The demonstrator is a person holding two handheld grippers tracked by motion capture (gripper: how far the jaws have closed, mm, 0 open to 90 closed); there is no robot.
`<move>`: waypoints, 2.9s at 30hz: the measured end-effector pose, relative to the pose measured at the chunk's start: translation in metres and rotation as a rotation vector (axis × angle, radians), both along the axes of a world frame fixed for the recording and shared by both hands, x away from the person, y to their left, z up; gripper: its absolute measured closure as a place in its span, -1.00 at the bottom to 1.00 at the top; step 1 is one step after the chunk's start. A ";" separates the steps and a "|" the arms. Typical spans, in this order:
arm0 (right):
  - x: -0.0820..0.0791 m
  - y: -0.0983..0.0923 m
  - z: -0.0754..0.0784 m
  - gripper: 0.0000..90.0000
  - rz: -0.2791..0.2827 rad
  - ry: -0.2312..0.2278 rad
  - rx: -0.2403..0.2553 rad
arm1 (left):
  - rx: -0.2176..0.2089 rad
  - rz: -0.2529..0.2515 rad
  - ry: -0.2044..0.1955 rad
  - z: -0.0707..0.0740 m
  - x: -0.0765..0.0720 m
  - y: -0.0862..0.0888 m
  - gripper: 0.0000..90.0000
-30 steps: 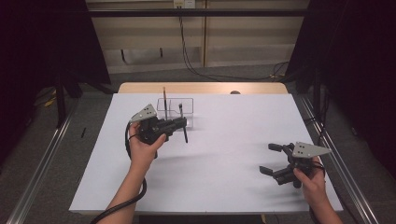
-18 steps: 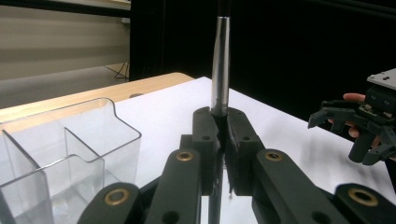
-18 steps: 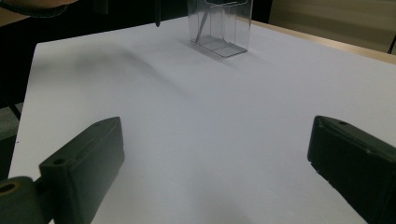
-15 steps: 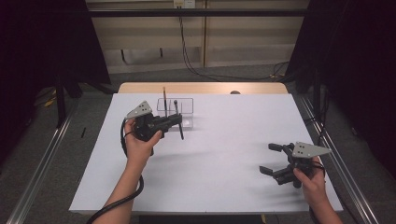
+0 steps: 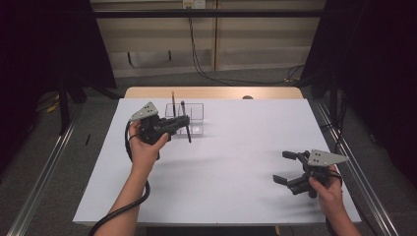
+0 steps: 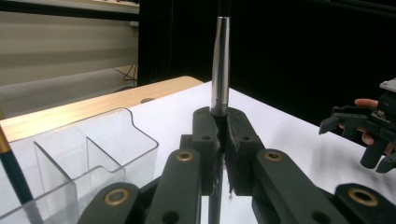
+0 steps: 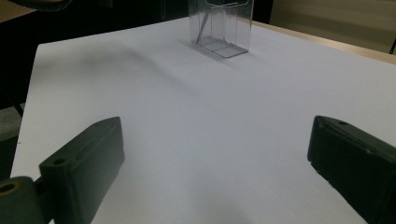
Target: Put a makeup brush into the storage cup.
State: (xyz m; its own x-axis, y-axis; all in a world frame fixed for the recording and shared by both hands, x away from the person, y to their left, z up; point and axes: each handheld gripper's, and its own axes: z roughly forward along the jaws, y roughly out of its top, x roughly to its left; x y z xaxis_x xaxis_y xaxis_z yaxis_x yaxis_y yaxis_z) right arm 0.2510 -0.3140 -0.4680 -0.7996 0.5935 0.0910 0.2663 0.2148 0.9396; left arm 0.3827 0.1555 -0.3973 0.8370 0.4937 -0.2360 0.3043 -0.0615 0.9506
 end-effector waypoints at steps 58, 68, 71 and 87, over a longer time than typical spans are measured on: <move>0.000 0.003 -0.001 -0.91 0.013 0.002 -0.004 | 0.042 0.114 -0.011 0.028 0.026 0.031 0.86; 0.000 0.002 -0.001 -0.91 0.012 0.001 -0.001 | 0.039 0.129 -0.019 0.035 0.031 0.033 0.86; 0.000 0.003 -0.001 -0.91 0.012 0.003 -0.003 | 0.038 0.134 -0.019 0.037 0.032 0.033 0.86; -0.001 0.004 -0.001 -0.91 0.016 0.002 -0.002 | 0.051 0.161 -0.029 0.046 0.041 0.037 0.86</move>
